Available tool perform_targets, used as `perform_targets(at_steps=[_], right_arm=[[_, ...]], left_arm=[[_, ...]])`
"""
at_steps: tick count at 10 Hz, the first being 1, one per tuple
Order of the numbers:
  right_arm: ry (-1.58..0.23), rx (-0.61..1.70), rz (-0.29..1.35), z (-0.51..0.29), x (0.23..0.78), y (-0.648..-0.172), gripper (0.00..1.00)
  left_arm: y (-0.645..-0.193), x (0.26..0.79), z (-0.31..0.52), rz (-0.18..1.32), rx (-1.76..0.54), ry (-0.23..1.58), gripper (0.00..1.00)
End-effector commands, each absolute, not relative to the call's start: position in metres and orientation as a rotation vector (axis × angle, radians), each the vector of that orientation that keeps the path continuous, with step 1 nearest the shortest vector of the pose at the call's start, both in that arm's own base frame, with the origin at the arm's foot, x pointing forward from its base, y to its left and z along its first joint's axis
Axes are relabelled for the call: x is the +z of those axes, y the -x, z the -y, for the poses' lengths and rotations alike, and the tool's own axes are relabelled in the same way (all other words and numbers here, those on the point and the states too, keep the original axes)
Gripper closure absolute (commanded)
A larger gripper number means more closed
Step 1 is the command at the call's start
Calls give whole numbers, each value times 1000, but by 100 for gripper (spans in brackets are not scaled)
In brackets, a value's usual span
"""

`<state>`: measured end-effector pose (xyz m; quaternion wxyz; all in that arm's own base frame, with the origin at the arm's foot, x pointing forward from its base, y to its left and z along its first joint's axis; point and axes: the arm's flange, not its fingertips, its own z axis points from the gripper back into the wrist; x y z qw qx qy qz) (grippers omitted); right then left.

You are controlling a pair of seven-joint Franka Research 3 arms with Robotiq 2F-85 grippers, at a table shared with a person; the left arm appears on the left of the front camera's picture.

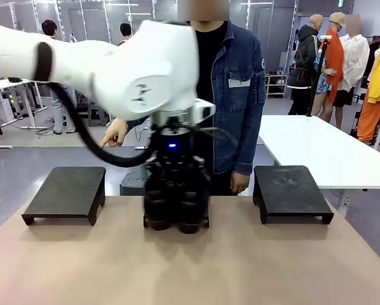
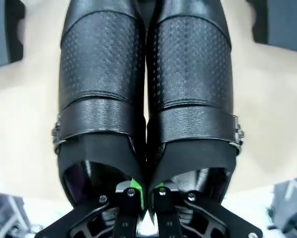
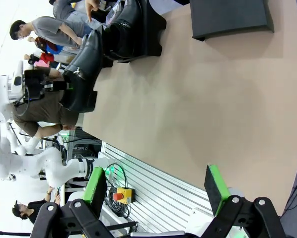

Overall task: Place the shoes on the stand as instructed by the person.
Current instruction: Pick up another pair of Shoes and place it on the Shoes Stand indicated by the person.

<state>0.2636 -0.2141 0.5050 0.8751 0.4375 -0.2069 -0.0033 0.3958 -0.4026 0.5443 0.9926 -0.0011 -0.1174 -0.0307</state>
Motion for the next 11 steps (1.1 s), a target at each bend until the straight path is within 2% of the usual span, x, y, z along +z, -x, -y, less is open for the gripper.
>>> perform_targets(at_steps=[1, 4, 5, 9, 10, 11], right_arm=[[-925, -12, 436, 213, 506, -263, 0], [-925, -12, 436, 213, 506, -263, 0], [-925, -12, 436, 213, 506, -263, 0], [-925, -12, 436, 213, 506, -263, 0], [-925, -12, 436, 213, 506, -263, 0], [-925, -12, 436, 213, 506, -263, 0]], left_arm=[[-371, 538, 349, 341, -126, 52, 100], [-357, 534, 328, 373, -111, 102, 100], [-374, 531, 334, 323, -98, 4, 100], [-374, 531, 334, 323, -98, 4, 100], [-369, 515, 331, 317, -84, 8, 93], [-378, 536, 313, 449, -105, 72, 93]])
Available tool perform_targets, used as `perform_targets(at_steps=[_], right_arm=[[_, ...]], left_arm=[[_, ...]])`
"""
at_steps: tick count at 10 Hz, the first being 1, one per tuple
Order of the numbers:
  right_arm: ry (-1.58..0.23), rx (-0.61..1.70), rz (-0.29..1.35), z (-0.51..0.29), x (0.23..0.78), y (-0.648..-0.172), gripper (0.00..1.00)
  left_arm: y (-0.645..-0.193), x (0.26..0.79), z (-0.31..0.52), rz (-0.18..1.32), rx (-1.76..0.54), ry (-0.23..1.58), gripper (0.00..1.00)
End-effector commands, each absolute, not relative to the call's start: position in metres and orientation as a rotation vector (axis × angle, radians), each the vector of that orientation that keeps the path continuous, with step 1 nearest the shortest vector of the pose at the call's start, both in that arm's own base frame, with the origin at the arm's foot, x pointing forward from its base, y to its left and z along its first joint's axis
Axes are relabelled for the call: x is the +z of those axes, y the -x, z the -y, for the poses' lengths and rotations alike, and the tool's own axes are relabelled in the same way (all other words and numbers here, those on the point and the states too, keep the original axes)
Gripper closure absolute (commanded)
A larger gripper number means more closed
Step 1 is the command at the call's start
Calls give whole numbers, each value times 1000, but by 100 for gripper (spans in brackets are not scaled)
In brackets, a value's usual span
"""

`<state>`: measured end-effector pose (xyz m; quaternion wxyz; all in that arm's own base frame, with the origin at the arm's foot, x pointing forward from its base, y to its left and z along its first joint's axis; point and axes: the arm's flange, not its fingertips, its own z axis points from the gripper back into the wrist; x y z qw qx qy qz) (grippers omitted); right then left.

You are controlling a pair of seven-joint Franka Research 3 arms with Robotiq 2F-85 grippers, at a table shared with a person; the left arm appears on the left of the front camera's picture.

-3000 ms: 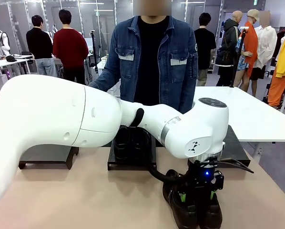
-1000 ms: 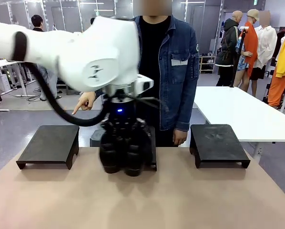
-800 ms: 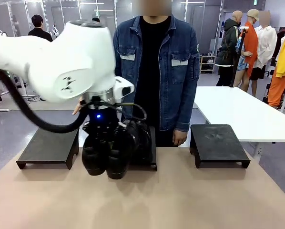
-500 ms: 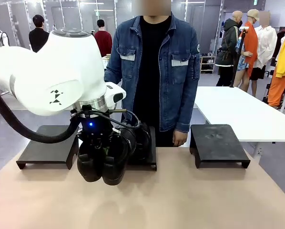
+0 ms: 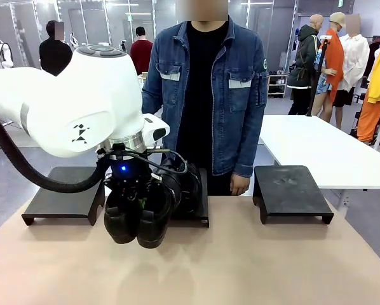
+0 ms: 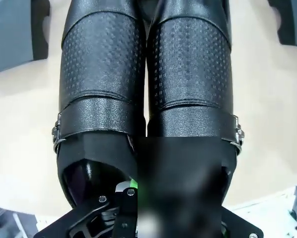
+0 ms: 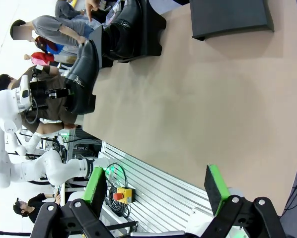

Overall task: Place the shoes on the stand as instructed by the person.
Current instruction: Pick up another pair of Shoes and place it on the Shoes Stand indicated by the person.

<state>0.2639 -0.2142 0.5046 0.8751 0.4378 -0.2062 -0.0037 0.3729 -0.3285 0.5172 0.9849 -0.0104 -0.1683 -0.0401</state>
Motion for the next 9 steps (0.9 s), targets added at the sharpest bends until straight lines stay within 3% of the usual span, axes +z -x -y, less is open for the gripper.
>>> perform_targets(at_steps=[1, 4, 6, 9], right_arm=[[-925, -12, 436, 213, 506, -263, 0], [-925, -12, 436, 213, 506, -263, 0], [-925, -12, 436, 213, 506, -263, 0], [-925, -12, 436, 213, 506, -263, 0]], left_arm=[[-391, 548, 279, 476, -46, 93, 93], [-420, 551, 164, 603, 8, 78, 93], [-461, 512, 94, 643, 53, 119, 93], [-496, 479, 60, 754, 73, 90, 93]])
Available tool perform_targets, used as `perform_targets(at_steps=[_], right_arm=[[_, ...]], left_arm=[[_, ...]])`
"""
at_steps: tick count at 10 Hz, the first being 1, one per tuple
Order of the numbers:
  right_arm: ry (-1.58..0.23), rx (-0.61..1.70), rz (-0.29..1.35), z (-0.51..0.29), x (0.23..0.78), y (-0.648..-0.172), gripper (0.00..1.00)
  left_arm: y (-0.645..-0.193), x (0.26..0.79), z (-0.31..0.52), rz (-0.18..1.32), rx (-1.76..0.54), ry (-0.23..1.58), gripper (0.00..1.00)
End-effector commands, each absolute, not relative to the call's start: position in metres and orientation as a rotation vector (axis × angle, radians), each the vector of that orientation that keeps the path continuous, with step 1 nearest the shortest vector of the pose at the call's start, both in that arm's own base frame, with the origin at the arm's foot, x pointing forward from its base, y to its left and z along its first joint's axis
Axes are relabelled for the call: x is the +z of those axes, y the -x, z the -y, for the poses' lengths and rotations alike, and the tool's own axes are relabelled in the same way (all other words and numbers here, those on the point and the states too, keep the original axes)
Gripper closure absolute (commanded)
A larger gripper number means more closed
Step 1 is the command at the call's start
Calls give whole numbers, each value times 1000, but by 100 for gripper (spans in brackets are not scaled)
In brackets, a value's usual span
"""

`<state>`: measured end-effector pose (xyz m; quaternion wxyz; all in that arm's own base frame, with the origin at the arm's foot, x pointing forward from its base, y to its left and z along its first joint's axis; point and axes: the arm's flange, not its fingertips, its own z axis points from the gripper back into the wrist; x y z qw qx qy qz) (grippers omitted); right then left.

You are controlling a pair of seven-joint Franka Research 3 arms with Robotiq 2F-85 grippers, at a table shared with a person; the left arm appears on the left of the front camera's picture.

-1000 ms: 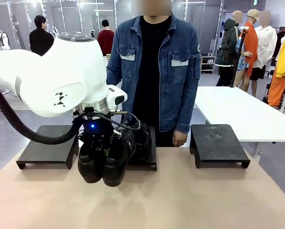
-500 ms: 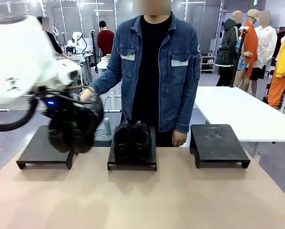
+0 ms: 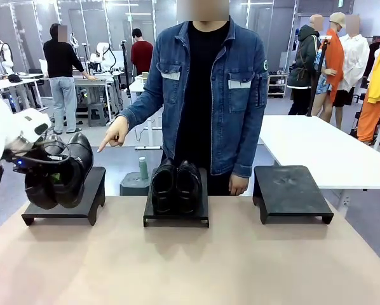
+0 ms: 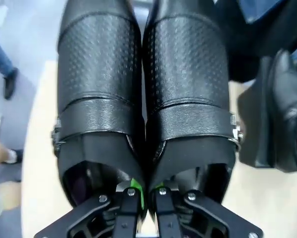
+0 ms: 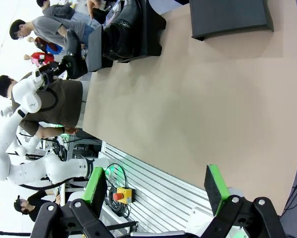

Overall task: Place the shoes on the stand as instructed by the person.
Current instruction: Pick up another pair of Shoes and place it on the Shoes Stand indicated by the person.

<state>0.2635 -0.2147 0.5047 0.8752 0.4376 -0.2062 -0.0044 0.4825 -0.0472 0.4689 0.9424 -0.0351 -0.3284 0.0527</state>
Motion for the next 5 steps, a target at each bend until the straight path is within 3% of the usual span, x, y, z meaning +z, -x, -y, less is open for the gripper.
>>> perform_targets(at_steps=[1, 5], right_arm=[[-925, -12, 436, 213, 506, -263, 0], [-925, -12, 436, 213, 506, -263, 0]], left_arm=[[-509, 477, 55, 768, 66, 74, 93], [-540, 471, 45, 728, 12, -41, 93]])
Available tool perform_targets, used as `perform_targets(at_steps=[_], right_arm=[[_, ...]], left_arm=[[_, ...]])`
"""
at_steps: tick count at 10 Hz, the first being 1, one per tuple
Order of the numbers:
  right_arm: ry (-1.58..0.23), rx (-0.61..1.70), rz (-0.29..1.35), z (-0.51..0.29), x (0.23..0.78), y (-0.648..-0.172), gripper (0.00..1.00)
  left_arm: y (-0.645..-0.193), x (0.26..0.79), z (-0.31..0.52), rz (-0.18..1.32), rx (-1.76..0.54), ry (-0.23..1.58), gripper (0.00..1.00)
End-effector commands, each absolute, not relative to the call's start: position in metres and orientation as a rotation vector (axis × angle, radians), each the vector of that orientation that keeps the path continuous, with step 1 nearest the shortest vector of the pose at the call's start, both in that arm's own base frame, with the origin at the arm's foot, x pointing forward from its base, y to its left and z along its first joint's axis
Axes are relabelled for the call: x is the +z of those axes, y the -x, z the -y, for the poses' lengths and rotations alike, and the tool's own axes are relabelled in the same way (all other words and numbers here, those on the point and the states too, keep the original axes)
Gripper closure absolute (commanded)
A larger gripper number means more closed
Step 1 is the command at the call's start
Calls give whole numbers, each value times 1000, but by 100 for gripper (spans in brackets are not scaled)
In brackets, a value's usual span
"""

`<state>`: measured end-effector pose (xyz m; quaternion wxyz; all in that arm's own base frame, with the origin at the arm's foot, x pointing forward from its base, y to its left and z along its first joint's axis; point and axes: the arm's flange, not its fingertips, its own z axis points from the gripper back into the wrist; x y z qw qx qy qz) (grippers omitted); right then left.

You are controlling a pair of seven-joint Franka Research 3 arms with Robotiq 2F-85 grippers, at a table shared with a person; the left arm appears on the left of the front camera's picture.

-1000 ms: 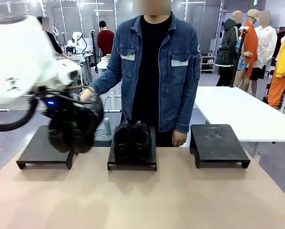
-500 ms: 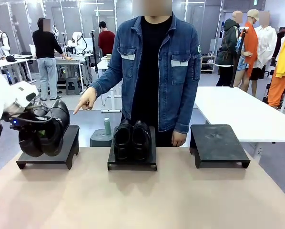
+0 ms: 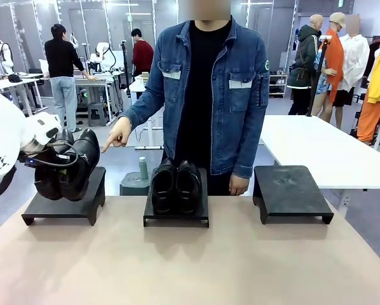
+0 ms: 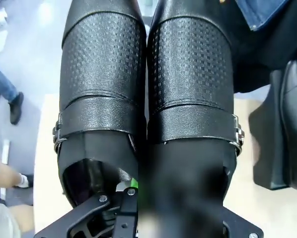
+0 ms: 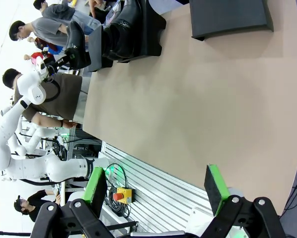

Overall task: Place the shoes on the stand as instructed by the person.
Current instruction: Pick up another pair of Shoes and place it on the Shoes Stand indicated by the person.

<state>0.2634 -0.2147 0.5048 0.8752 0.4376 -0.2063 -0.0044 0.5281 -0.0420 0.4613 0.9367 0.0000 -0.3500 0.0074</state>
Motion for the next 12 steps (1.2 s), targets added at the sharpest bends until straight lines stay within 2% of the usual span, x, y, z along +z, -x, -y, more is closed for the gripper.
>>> perform_targets(at_steps=[1, 4, 10, 11, 12], right_arm=[[-925, -12, 436, 213, 506, -263, 0], [-925, -12, 436, 213, 506, -263, 0], [-925, -12, 436, 213, 506, -263, 0], [-925, -12, 436, 213, 506, -263, 0], [-925, -12, 436, 213, 506, -263, 0]], left_arm=[[-545, 469, 42, 709, 8, -45, 93], [-562, 448, 38, 627, 9, -38, 93], [-576, 430, 32, 587, 40, -48, 93], [-577, 428, 32, 579, 42, -46, 85], [-577, 430, 30, 577, 48, -53, 55]])
